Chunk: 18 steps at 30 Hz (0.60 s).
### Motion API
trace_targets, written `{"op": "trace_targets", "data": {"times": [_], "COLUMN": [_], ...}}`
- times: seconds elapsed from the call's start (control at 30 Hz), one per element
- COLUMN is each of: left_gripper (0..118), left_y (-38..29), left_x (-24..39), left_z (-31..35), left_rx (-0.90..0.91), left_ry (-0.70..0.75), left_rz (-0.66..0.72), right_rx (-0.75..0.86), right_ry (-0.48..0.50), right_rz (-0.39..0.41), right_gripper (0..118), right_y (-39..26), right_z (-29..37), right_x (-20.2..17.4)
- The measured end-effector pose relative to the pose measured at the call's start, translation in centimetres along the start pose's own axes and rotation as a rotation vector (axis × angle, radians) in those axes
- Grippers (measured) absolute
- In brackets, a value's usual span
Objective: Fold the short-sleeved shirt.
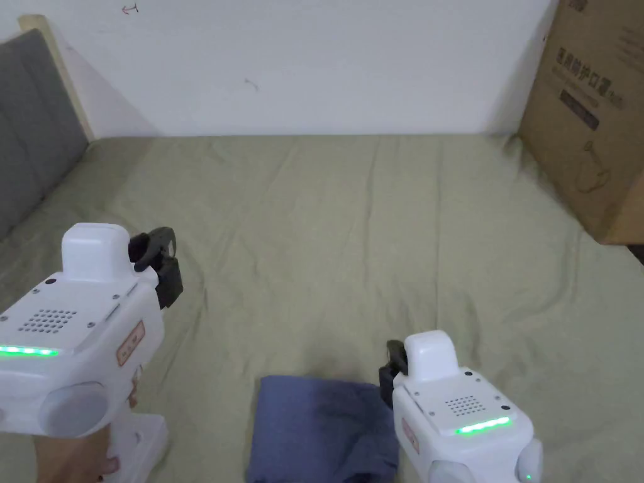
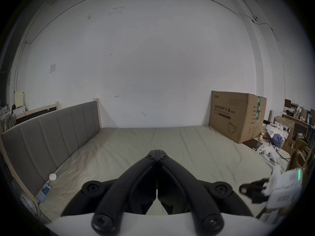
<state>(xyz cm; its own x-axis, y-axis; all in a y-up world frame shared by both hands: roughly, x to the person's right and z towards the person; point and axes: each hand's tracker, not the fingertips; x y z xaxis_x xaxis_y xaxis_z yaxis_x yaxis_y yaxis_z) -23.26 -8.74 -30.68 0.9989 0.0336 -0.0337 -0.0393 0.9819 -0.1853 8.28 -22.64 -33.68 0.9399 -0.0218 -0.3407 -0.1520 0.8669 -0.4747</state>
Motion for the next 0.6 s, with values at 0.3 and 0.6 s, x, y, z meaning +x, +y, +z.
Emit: {"op": "trace_targets", "data": {"times": [0.3, 0.6], "left_gripper": [0, 51], "left_y": [-2.6, -9.5], "left_x": [-1.0, -1.0], "left_z": [-1.4, -4.6], "left_rx": [-0.07, -0.463], "left_ry": [-0.015, -0.108], "left_rz": [0.035, 0.314], "right_rx": [-0.245, -0.243], "right_ry": [0.007, 0.003], "right_rz": [-0.012, -0.069], "right_gripper": [0, 0], "right_y": [-7.5, -9.3], "right_z": [-6.4, -7.3], "right_x": [-2.7, -2.3]}}
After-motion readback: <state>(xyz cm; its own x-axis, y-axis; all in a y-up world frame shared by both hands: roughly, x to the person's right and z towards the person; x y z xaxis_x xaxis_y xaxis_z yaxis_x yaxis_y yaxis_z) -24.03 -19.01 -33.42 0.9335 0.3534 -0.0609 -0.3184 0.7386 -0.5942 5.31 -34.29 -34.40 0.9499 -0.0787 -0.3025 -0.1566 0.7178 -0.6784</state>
